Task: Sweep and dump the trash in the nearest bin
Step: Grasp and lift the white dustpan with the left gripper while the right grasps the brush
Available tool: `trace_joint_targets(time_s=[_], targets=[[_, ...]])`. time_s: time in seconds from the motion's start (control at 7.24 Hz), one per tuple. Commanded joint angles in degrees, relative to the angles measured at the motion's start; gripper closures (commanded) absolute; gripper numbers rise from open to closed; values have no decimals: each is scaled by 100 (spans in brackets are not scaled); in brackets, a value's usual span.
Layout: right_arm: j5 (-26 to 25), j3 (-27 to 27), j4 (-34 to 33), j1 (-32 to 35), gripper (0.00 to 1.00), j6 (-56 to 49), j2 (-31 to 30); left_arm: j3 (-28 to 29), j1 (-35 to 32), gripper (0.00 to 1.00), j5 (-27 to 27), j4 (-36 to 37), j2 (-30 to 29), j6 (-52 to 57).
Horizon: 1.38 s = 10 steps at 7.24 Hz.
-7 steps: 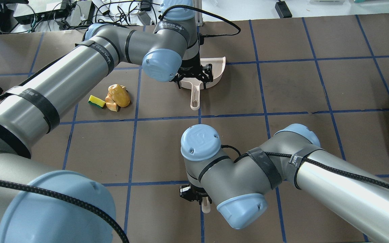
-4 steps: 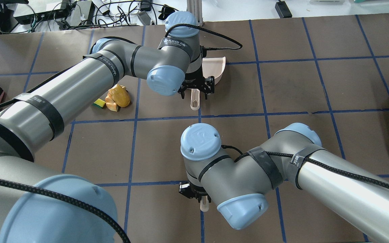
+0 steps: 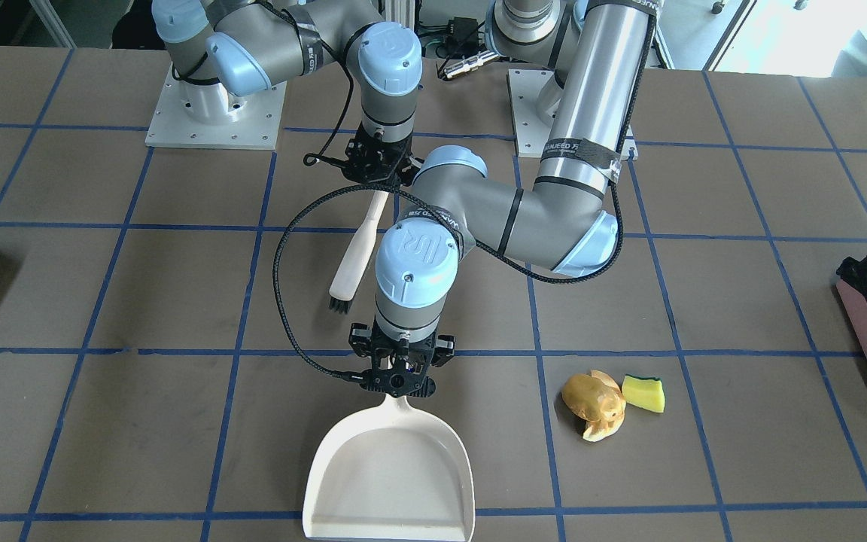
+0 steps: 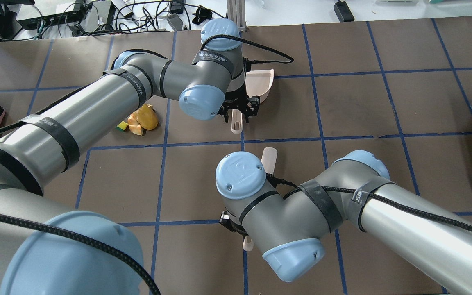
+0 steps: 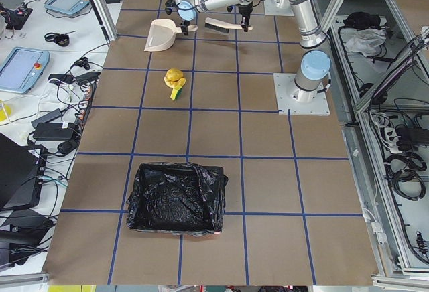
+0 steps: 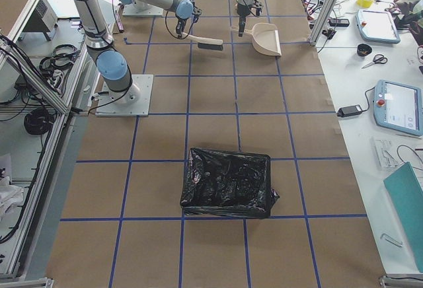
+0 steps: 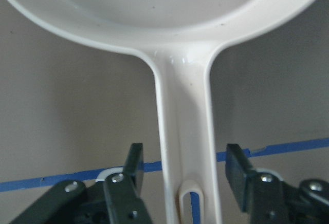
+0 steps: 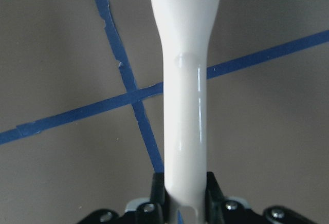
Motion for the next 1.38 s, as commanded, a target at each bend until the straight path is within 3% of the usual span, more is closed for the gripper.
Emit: trace_joint_targets(time_s=[0.0, 0.41, 0.69, 0.97, 1.24], targets=[[25, -9, -28, 0, 100, 123, -1, -5, 0, 100, 0, -53, 26, 5], [26, -18, -28, 8, 100, 123, 8, 65, 227, 100, 87, -393, 394, 502], [-27, -35, -36, 8, 100, 158, 43, -4, 1051, 100, 184, -824, 789, 2139], [-27, -53, -28, 8, 100, 158, 43, -40, 1719, 100, 719, -1106, 1053, 3977], [-27, -559, 24, 8, 100, 419, 287, -40, 2396, 100, 721, -1239, 1230, 5263]])
